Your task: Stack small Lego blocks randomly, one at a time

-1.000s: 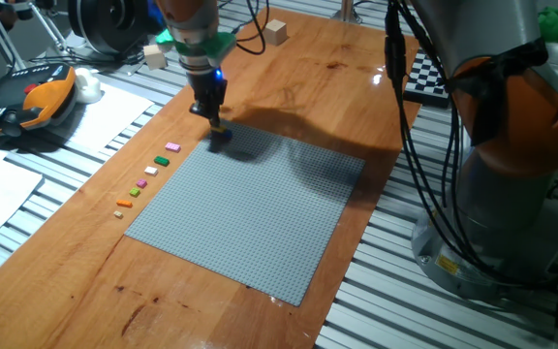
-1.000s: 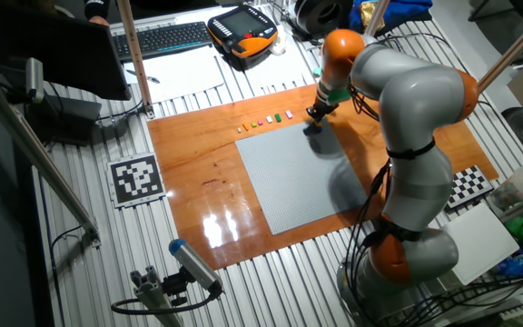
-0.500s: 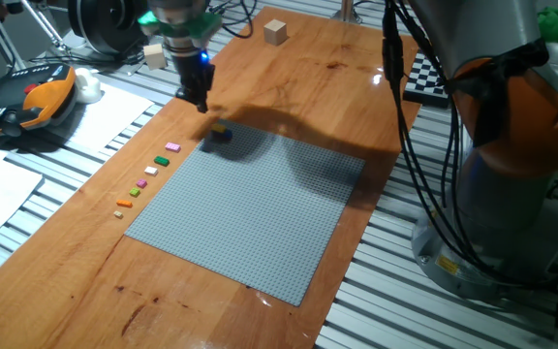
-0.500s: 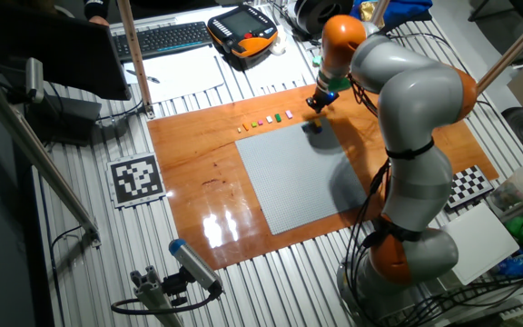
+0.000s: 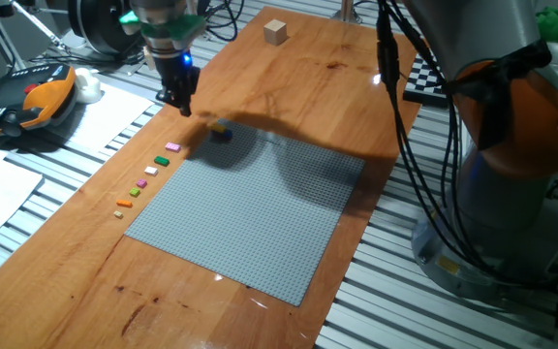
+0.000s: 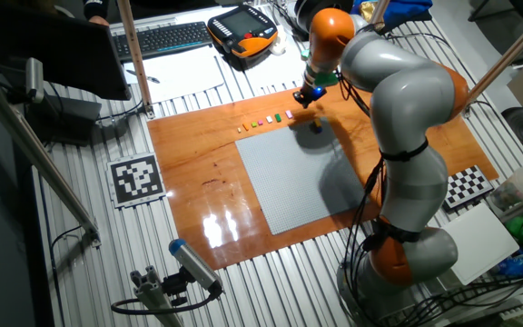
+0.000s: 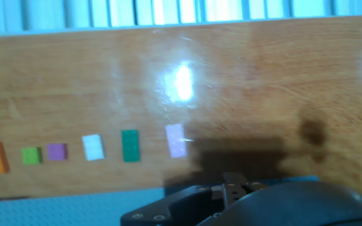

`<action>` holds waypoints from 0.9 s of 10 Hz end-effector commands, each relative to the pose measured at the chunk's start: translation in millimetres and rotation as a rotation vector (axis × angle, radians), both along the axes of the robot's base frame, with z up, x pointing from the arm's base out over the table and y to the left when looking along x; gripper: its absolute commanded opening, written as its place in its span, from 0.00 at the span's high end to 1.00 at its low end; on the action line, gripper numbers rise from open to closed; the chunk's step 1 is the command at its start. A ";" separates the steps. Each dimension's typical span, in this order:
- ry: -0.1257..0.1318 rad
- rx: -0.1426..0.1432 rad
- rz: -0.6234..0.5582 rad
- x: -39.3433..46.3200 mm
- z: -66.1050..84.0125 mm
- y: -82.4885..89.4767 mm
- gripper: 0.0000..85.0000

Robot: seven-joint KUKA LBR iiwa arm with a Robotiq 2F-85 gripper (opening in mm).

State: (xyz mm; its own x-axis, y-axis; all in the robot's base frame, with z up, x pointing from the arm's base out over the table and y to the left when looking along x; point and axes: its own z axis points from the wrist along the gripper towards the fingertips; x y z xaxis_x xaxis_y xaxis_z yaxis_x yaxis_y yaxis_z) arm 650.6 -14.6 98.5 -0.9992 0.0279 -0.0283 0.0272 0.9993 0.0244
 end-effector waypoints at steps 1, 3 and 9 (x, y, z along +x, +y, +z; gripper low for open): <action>-0.004 0.015 0.005 0.3 -3.6 1.1 1.00; -0.003 -0.028 0.045 0.2 -4.1 1.2 1.00; 0.035 -0.023 0.097 0.2 -4.1 1.2 0.80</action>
State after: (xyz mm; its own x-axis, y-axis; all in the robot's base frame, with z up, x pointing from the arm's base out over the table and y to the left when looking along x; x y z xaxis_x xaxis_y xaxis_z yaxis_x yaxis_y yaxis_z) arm 650.7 -13.3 94.3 -0.9977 -0.0672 0.0083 -0.0672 0.9977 -0.0003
